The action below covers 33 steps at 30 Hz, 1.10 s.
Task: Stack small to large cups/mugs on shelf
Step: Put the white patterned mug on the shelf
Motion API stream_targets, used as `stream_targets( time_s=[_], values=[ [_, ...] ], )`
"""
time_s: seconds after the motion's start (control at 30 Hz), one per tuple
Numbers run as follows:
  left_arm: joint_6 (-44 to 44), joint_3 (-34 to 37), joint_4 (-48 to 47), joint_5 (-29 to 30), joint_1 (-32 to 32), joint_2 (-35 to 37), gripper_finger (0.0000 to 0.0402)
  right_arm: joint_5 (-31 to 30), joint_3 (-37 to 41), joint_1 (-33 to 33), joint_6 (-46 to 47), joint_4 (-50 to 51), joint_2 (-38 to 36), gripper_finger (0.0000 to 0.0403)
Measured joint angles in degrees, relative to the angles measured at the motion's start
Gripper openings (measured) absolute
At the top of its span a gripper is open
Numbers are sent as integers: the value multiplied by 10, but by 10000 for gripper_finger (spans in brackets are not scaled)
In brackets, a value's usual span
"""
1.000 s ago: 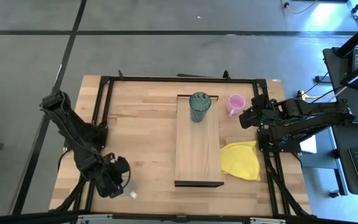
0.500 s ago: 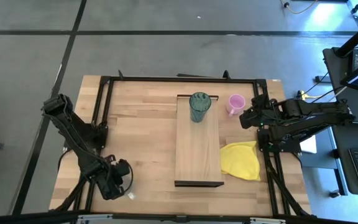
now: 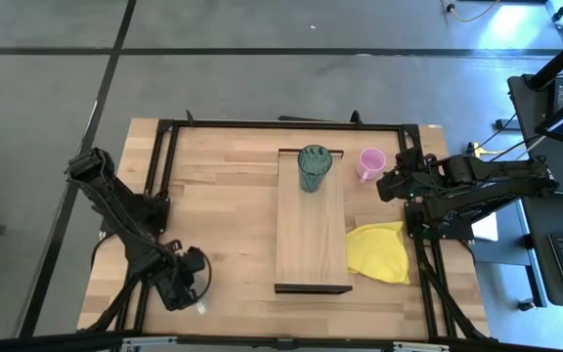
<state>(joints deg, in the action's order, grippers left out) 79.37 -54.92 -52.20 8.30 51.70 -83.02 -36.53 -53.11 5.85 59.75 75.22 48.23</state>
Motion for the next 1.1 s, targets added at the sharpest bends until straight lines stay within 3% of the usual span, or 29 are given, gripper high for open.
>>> stream_targets(
  time_s=[0.33, 0.57, 0.7, 0.9, 1.1],
  values=[
    [5, 1, -33, -17, -67, 25, 17, 0, 0, 0, 47, 6, 0, 194],
    [83, 1, -35, -14, -119, 116, 17, 0, 0, 0, 68, 27, 0, 194],
    [150, -13, -44, 18, -152, 161, 17, -16, 0, 0, 96, 59, 0, 194],
    [122, -113, -90, 42, -219, 147, 16, -49, 0, 0, 111, 76, 0, 194],
    [31, -302, -231, 43, -277, 64, 16, -73, 0, -13, 112, 93, 0, 194]
  ],
)
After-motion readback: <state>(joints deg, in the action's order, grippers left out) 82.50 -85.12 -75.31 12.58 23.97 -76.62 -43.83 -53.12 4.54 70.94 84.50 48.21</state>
